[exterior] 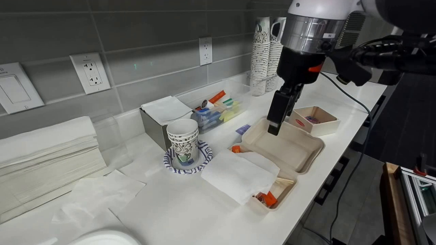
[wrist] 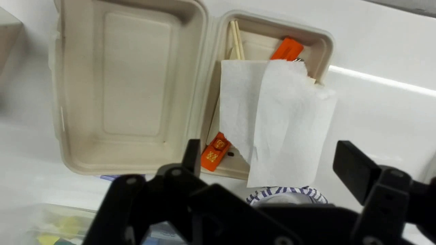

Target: Pick up the napkin and place it inside the takeaway pack

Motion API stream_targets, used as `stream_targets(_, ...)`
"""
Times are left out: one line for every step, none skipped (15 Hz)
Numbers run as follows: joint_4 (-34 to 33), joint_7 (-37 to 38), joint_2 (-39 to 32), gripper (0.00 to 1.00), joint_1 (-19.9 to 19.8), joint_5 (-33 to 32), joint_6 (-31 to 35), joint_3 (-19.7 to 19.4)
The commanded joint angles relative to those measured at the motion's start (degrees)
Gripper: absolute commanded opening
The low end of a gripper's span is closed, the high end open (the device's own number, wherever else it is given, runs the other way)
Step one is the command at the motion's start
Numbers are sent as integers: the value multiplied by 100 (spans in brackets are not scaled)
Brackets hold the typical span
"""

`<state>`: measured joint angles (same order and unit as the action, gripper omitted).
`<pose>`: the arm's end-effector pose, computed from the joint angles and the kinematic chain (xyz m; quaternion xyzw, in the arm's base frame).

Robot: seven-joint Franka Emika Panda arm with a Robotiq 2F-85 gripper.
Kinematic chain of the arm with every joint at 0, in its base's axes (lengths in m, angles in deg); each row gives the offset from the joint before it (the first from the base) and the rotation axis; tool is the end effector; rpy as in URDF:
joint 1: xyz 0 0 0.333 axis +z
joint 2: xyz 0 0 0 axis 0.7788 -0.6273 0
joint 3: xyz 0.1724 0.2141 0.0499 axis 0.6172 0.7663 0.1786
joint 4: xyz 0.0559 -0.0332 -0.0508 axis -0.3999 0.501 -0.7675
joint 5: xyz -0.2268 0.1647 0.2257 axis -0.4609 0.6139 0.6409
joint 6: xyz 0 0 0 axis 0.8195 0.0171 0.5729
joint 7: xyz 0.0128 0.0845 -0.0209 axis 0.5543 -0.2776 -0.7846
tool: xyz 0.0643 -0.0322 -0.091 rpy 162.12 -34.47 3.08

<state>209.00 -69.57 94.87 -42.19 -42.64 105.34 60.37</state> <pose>0.4263 0.1382 0.4046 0.9982 0.0016 0.0571 0.0181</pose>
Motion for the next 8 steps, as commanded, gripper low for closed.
stream_targets(24, -80, 243, 100, -20, 84, -381, 122)
stream_targets(45, -67, 291, 100, -48, -4, -345, 146)
stream_targets(-8, -25, 144, 100, -67, 29, -193, 149)
stream_targets(-8, -25, 175, 100, -67, 27, -197, 159)
stream_targets(-8, -26, 195, 100, -67, 27, -199, 162)
stream_targets(-7, -27, 202, 100, -68, 27, -199, 162)
stream_targets(-7, -28, 202, 100, -69, 26, -199, 162)
stream_targets(-5, -28, 202, 100, -69, 26, -199, 162)
